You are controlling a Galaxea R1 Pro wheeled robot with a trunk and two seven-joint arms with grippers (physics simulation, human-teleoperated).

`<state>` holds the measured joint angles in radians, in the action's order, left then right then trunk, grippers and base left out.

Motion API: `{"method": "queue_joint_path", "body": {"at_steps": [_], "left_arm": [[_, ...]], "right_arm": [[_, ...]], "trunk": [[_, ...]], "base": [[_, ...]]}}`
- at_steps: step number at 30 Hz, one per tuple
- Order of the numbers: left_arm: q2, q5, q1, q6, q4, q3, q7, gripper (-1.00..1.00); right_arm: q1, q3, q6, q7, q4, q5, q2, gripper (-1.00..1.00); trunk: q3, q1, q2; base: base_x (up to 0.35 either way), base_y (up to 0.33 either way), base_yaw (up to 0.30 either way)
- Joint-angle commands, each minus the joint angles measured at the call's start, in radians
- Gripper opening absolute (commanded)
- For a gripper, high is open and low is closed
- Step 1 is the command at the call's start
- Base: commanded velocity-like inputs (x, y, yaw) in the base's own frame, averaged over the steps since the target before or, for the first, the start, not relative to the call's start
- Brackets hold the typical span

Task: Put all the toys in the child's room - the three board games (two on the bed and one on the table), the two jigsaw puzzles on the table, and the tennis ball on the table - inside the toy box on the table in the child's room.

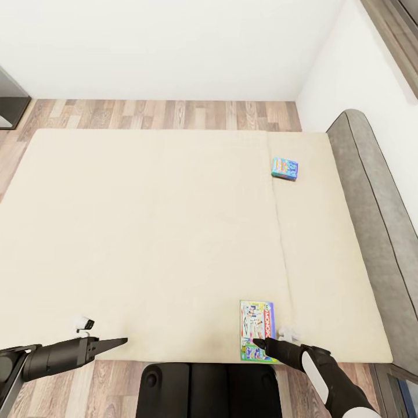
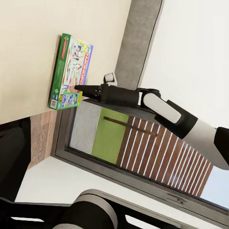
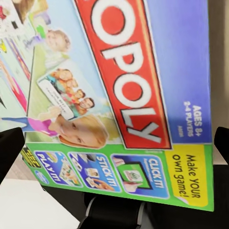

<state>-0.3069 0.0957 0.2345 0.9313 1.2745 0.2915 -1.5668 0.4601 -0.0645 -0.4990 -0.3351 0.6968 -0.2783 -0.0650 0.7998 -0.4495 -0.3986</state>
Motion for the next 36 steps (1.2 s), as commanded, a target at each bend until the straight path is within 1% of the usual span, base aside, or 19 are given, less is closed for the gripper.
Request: {"method": "queue_joint_path", "body": {"at_steps": [1,12,18,36], "left_arm": [[0.000,-0.001,0.000,0.011,0.000,0.000,-0.004,1.00],[0.000,-0.001,0.000,0.011,0.000,0.000,-0.004,1.00],[-0.001,-0.001,0.000,0.011,0.000,0.000,-0.004,1.00],[-0.001,-0.001,0.000,0.011,0.000,0.000,-0.004,1.00]], "right_arm": [[0.000,-0.003,-0.007,-0.002,0.001,-0.004,0.000,1.00],[0.000,-0.006,-0.009,-0.004,0.004,-0.004,0.005,1.00],[0.000,-0.006,-0.009,-0.032,0.008,-0.004,0.017,1.00],[0.000,-0.008,-0.009,-0.039,0.009,-0.004,0.022,1.00]], "trunk": [[0.001,-0.001,-0.001],[0.001,-0.001,-0.001],[0.001,-0.001,-0.001],[0.001,-0.001,-0.001]], "base": [[0.000,0.000,0.000],[0.000,0.000,0.000],[0.000,0.000,0.000],[0.000,0.000,0.000]]}}
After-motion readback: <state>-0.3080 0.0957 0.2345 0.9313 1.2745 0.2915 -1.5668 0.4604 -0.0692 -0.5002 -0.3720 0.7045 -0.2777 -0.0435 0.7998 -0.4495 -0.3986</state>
